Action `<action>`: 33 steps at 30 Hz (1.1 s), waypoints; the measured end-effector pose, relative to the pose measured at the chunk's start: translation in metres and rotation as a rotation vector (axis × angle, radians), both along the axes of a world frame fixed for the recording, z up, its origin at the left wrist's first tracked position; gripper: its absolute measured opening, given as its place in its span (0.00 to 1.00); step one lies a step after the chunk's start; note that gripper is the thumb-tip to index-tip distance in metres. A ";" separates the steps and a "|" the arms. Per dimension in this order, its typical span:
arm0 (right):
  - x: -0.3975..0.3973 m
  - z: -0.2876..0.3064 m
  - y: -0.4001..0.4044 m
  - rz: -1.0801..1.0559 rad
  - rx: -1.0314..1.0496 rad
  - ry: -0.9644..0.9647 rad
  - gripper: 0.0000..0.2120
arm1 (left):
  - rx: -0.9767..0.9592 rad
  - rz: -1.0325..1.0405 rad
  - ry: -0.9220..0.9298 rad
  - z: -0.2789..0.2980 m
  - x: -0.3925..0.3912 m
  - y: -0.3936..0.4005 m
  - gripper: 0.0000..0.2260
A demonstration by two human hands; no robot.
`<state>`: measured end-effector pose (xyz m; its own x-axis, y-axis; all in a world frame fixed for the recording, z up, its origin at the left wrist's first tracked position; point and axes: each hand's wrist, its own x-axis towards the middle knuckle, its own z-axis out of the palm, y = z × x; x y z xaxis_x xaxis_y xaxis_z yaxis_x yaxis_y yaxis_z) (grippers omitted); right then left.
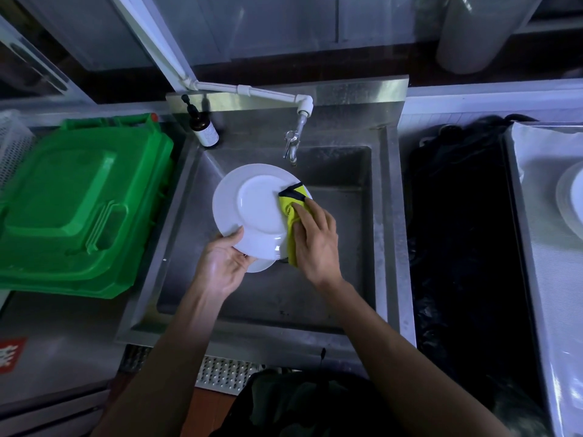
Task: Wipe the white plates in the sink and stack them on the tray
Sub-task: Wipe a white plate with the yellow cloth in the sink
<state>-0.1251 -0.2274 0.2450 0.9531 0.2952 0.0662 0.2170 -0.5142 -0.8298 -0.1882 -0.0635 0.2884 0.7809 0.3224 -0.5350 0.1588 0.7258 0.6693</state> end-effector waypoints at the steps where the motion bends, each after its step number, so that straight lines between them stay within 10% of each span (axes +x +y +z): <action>1: 0.003 0.000 -0.002 0.004 -0.002 0.009 0.18 | 0.008 -0.018 0.000 0.001 -0.002 0.001 0.24; 33: 0.026 0.026 0.020 0.261 -0.263 -0.369 0.20 | 0.250 -0.515 0.089 -0.010 -0.003 0.016 0.15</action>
<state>-0.0989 -0.2078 0.2707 0.7725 0.5719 0.2760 0.6197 -0.5843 -0.5239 -0.1913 -0.0470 0.2789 0.8259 0.0382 -0.5626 0.5134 0.3616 0.7782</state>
